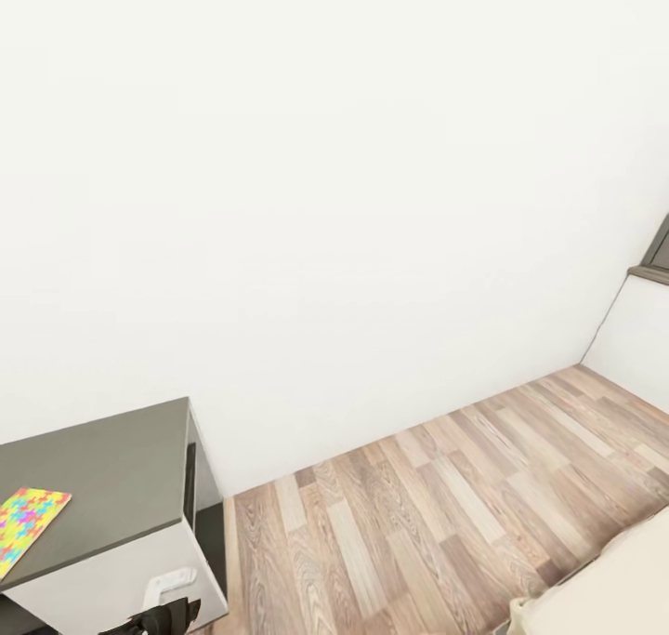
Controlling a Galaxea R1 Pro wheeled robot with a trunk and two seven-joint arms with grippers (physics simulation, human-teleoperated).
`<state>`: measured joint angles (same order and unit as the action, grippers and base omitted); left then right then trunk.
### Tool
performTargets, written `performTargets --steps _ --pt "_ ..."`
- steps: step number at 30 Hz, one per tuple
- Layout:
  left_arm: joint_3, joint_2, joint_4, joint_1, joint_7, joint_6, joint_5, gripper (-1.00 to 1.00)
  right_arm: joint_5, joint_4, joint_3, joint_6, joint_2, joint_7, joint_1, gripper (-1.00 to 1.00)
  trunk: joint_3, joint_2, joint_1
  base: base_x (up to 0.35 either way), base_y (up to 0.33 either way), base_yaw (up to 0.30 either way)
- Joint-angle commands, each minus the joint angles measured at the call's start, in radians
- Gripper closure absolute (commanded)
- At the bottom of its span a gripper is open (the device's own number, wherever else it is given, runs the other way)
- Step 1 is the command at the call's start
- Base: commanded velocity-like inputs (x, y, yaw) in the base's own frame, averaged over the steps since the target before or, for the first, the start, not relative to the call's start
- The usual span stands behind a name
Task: Put all the toys in the child's room - the three board games (two on the bed and one on the table), the two jigsaw puzzles on the table, and the tennis ball on the table - inside the toy box on the table in the child's room.
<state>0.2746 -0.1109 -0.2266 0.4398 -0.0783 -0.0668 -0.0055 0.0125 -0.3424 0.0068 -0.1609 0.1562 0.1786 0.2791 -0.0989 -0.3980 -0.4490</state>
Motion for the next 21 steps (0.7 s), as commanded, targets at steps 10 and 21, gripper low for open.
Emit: performTargets --steps 10,21 --pt "0.006 0.023 0.004 0.000 -0.010 -0.005 -0.002 -1.00 0.000 0.006 0.001 -0.007 0.005 0.007 0.006 -1.00 -0.002 -0.002 -0.001 0.107 0.000 0.000" --pt "0.005 0.023 0.004 0.000 -0.008 -0.005 -0.002 -1.00 0.001 0.006 0.001 -0.006 0.001 0.007 0.007 -1.00 -0.002 -0.002 -0.001 0.002 0.000 0.000"
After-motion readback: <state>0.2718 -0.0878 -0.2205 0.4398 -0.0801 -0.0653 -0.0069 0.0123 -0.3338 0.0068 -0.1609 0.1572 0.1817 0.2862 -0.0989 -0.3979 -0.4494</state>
